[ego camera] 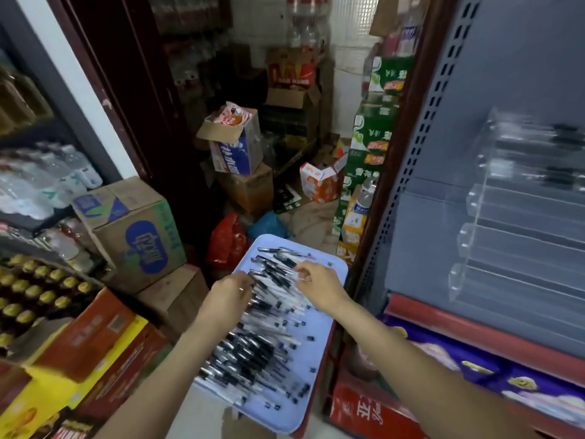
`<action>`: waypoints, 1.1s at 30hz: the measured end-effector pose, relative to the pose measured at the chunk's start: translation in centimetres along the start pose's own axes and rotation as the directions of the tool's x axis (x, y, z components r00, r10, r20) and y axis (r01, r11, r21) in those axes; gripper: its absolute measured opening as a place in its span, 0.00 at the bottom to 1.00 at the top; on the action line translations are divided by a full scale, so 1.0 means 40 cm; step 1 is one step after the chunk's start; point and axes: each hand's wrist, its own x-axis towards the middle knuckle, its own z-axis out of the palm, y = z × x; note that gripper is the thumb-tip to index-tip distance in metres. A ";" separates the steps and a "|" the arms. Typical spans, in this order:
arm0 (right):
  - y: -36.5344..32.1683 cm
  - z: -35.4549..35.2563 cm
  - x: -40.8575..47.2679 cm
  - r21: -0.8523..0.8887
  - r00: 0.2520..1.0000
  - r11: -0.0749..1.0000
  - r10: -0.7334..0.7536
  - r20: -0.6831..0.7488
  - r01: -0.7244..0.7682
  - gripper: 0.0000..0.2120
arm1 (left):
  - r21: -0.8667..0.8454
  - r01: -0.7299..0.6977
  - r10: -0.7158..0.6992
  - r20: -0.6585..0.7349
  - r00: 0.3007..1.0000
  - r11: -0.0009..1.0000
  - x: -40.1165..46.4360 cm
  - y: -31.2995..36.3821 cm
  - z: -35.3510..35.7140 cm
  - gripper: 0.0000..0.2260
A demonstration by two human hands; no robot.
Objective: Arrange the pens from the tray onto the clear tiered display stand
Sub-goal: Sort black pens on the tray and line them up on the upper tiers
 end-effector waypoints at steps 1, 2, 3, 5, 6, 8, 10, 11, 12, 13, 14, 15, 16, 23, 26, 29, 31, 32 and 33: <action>0.015 0.029 0.017 -0.024 0.999 0.999 0.045 0.025 -0.045 0.20 | 0.015 -0.008 0.008 0.043 0.999 1.000 0.009 -0.025 0.013 0.12; 0.031 0.056 0.034 -0.049 0.995 0.995 0.086 0.050 -0.083 0.23 | 0.043 -0.020 0.016 0.088 0.996 0.999 0.018 -0.039 0.025 0.13; 0.046 0.079 0.046 -0.069 0.990 0.991 0.120 0.076 -0.115 0.25 | 0.076 -0.038 0.028 0.135 0.990 0.996 0.028 -0.048 0.040 0.15; 0.077 0.113 0.067 -0.107 0.981 0.983 0.158 0.109 -0.147 0.28 | 0.136 -0.082 0.049 0.226 0.973 0.987 0.048 -0.056 0.071 0.19; 0.090 0.124 0.079 -0.125 0.979 0.981 0.165 0.116 -0.150 0.29 | 0.173 -0.109 0.061 0.262 0.963 0.979 0.060 -0.063 0.086 0.21; 0.112 0.137 0.100 -0.156 0.975 0.975 0.178 0.130 -0.158 0.30 | 0.260 -0.156 0.065 0.330 0.942 0.953 0.084 -0.086 0.115 0.25; 0.125 0.141 0.114 -0.213 0.973 0.965 0.182 0.139 -0.150 0.29 | 0.350 -0.185 0.026 0.414 0.910 0.918 0.101 -0.111 0.139 0.27; 0.127 0.141 0.121 -0.263 0.977 0.955 0.176 0.120 -0.140 0.28 | 0.381 -0.197 0.008 0.443 0.896 0.903 0.106 -0.119 0.148 0.28; 0.128 0.139 0.127 -0.315 0.982 0.939 0.170 0.085 -0.135 0.27 | 0.395 -0.199 -0.003 0.455 0.890 0.897 0.109 -0.124 0.153 0.29; 0.127 0.136 0.133 -0.360 0.985 0.923 0.163 0.048 -0.136 0.25 | 0.398 -0.192 -0.009 0.451 0.893 0.897 0.111 -0.125 0.157 0.29; 0.124 0.133 0.139 -0.391 0.987 0.910 0.161 0.021 -0.140 0.22 | 0.396 -0.180 -0.013 0.438 0.899 0.901 0.113 -0.124 0.157 0.29; 0.121 0.130 0.143 -0.402 0.986 0.904 0.166 0.010 -0.148 0.20 | 0.393 -0.169 -0.015 0.424 0.905 0.904 0.115 -0.121 0.157 0.28; 0.121 0.129 0.148 -0.394 0.984 0.905 0.179 0.013 -0.159 0.19 | 0.392 -0.161 -0.016 0.412 0.911 0.906 0.117 -0.119 0.155 0.27; 0.138 0.110 0.168 -0.202 0.964 0.957 0.235 0.121 -0.208 0.17 | 0.356 -0.091 -0.043 0.352 0.935 0.930 0.139 -0.093 0.140 0.24; 0.145 0.111 0.170 -0.141 0.970 0.972 0.207 0.124 -0.189 0.25 | 0.337 -0.078 -0.037 0.324 0.945 0.938 0.141 -0.092 0.143 0.23; 0.145 0.109 0.171 -0.124 0.972 0.972 0.213 0.099 -0.200 0.24 | 0.290 -0.054 -0.035 0.292 0.956 0.955 0.142 -0.096 0.148 0.22; 0.141 0.105 0.168 -0.117 0.972 0.970 0.221 0.077 -0.212 0.22 | 0.252 -0.024 -0.048 0.275 0.960 0.967 0.142 -0.095 0.146 0.21; 0.140 0.104 0.165 -0.119 0.973 0.970 0.219 0.069 -0.210 0.22 | 0.235 -0.010 -0.055 0.267 0.962 0.972 0.142 -0.094 0.145 0.20; 0.138 0.102 0.163 -0.124 0.974 0.970 0.217 0.064 -0.208 0.21 | 0.224 0.000 -0.060 0.262 0.963 0.975 0.141 -0.092 0.144 0.20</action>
